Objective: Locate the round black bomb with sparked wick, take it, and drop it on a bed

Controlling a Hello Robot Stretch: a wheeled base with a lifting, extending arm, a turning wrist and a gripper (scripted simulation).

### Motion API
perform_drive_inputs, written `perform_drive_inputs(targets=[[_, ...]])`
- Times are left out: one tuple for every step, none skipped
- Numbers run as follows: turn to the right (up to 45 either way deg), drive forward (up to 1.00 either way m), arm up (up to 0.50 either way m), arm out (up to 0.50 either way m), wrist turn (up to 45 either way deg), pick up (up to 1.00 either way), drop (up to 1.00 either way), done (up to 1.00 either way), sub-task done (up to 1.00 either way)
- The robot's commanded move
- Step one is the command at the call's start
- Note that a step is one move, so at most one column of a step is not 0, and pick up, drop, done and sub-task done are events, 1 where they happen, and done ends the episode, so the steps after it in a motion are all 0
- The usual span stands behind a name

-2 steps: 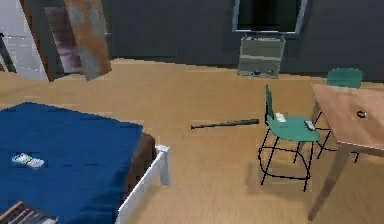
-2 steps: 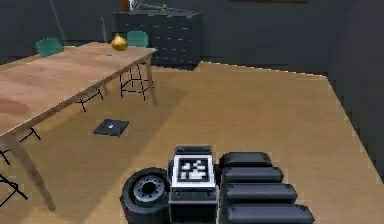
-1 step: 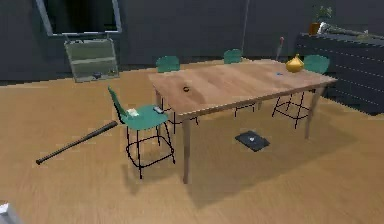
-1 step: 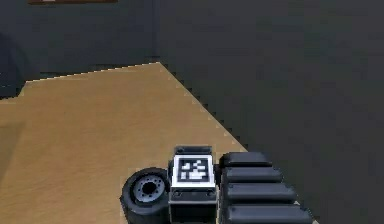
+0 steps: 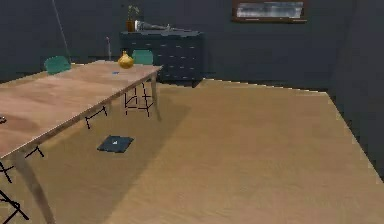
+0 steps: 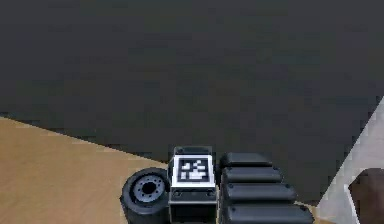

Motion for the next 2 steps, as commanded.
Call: perform_drive_inputs(targets=[[42.0, 0.00, 0.00, 0.00, 0.0, 0.00, 0.00, 0.00, 0.00], [45.0, 0.00, 0.00, 0.00, 0.0, 0.00, 0.00, 0.00, 0.00]])
